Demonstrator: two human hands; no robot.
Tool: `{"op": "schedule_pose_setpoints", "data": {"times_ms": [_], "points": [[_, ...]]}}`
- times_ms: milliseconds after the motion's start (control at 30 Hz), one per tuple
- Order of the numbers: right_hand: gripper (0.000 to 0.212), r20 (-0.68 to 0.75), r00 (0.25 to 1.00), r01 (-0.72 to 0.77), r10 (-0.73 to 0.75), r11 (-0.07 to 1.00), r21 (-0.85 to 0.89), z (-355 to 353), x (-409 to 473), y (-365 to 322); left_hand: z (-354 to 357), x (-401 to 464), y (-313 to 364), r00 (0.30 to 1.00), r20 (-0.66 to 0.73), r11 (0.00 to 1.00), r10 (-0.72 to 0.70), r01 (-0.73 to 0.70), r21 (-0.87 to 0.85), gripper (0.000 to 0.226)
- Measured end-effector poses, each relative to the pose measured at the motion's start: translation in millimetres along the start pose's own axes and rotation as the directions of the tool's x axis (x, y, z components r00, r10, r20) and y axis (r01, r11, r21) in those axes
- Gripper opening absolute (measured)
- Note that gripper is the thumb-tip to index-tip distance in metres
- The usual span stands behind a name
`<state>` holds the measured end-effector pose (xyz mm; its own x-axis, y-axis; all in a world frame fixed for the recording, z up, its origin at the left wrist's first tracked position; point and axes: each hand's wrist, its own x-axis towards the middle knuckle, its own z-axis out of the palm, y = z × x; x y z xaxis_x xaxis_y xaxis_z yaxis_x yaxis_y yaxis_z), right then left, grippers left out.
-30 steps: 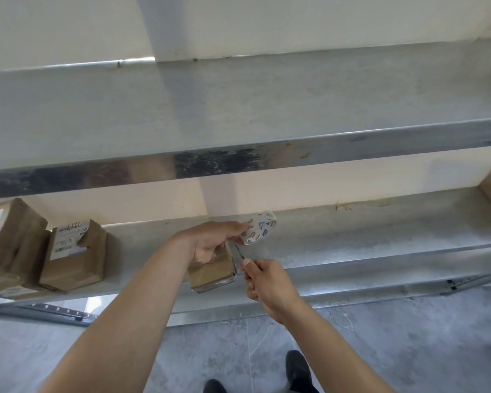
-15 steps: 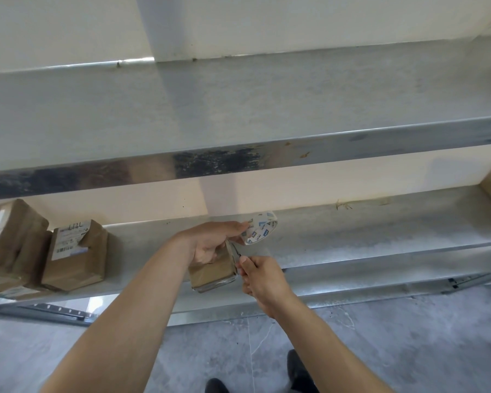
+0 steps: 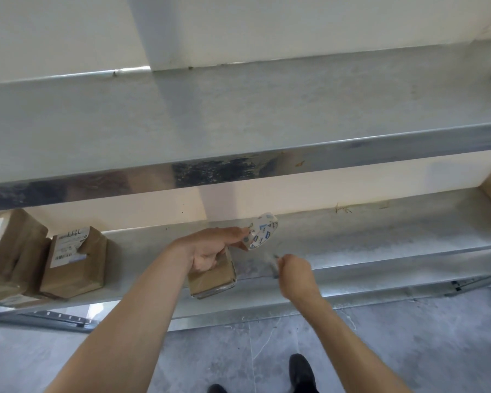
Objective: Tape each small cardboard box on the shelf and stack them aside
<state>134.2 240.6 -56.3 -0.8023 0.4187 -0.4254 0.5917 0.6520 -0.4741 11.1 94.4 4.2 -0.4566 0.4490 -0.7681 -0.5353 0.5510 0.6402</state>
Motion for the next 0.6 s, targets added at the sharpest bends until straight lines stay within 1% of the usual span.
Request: {"op": "schedule_pose_setpoints", "data": {"times_ms": [67, 133, 200, 267, 300, 333, 367, 400, 433, 467, 500, 533, 567, 600], "points": [[0.029, -0.03, 0.999, -0.038, 0.033, 0.984, -0.174, -15, 17, 20, -2, 3, -1, 1.0, 0.009, 1.0, -0.009, 0.009, 0.015, 0.031], [0.028, -0.053, 0.995, -0.091, 0.081, 0.971, -0.221, -22, 34, 41, -3, 7, -2, 1.0, 0.015, 1.0, -0.013, 0.013, 0.013, 0.031], [0.027, -0.1, 0.993, -0.088, 0.062, 0.954, -0.285, -26, 43, 58, -4, 8, -3, 1.0, 0.02, 1.0, -0.004, 0.004, 0.003, 0.026], [0.025, -0.116, 0.993, -0.083, 0.039, 0.908, -0.41, -29, 47, 67, -5, 10, -4, 1.0, 0.025, 1.0, 0.011, -0.011, -0.008, 0.02], [0.026, -0.126, 0.992, -0.071, 0.011, 0.876, -0.478, -32, 47, 68, -5, 11, -5, 0.999, 0.03, 1.0, 0.017, -0.017, -0.006, 0.019], [0.033, -0.136, 0.99, -0.048, -0.023, 0.867, -0.496, -34, 48, 68, -6, 13, -6, 0.999, 0.04, 1.0, 0.019, -0.02, 0.004, 0.019], [0.05, -0.144, 0.986, 0.011, -0.082, 0.899, -0.438, -38, 47, 64, -7, 13, -7, 0.998, 0.053, 1.0, 0.022, -0.023, 0.019, 0.02], [0.07, -0.119, 0.977, 0.133, -0.175, 0.944, -0.303, -46, 45, 57, -9, 14, -8, 0.998, 0.065, 0.999, 0.025, -0.028, 0.037, 0.023], [0.086, -0.071, 0.952, 0.287, -0.296, 0.95, -0.122, -56, 44, 45, -10, 14, -9, 0.997, 0.076, 0.997, 0.032, -0.037, 0.061, 0.028], [0.094, -0.017, 0.904, 0.428, -0.428, 0.903, 0.034, -67, 41, 28, -12, 16, -10, 0.995, 0.086, 0.993, 0.045, -0.054, 0.101, 0.034], [0.093, 0.038, 0.848, 0.521, -0.529, 0.844, 0.128, -78, 36, 11, -13, 15, -11, 0.993, 0.099, 0.985, 0.064, -0.079, 0.152, 0.039], [0.084, 0.081, 0.799, 0.579, -0.596, 0.799, 0.164, -85, 34, -3, -13, 14, -12, 0.99, 0.111, 0.974, 0.089, -0.11, 0.2, 0.042], [0.069, 0.113, 0.765, 0.617, -0.634, 0.772, 0.156, -89, 34, -12, -13, 12, -12, 0.985, 0.12, 0.961, 0.122, -0.147, 0.234, 0.044], [0.052, 0.136, 0.748, 0.636, -0.649, 0.761, 0.132, -91, 34, -18, -12, 10, -13, 0.982, 0.11, 0.948, 0.156, -0.18, 0.264, 0.045]]}}
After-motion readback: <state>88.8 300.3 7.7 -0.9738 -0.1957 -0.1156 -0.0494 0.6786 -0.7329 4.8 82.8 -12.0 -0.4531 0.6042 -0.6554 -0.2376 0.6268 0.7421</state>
